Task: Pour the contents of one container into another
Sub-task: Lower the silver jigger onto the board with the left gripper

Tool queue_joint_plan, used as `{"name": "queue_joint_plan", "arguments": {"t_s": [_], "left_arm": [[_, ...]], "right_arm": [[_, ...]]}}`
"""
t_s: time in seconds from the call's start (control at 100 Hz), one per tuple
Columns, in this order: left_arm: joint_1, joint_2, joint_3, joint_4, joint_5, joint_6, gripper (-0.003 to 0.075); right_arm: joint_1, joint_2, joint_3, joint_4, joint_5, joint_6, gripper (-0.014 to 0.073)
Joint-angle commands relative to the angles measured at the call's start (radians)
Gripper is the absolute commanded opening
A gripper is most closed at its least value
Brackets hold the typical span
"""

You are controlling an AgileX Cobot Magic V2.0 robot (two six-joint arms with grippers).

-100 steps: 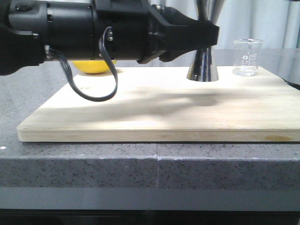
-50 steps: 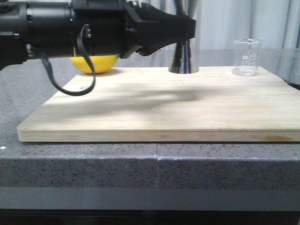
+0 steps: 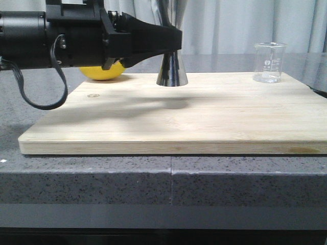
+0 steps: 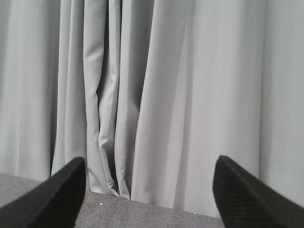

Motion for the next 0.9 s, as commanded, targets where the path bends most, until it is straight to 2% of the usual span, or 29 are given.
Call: {"name": "queue_joint_plan", "arguments": {"t_s": [0.0,0.23,0.89], "left_arm": [[0.019,-0.048,-0.018,-0.042,-0.088,-0.013,0.006],[0.057,-0.048,-0.018,-0.042,-0.079,-0.013,0.0061],[0.057,-0.046,-0.018,-0.079,-0.017,0.007,0.0061]], "right_arm": [[-0.002,-0.035,-0.019,-0.007,-0.063,-0.001,0.0506],[-0.002,-0.035,-0.019,-0.007,-0.061,-0.001,0.0506],[-0.002,-0.035,-0.019,-0.007,-0.061,-0.001,0.0506]]}}
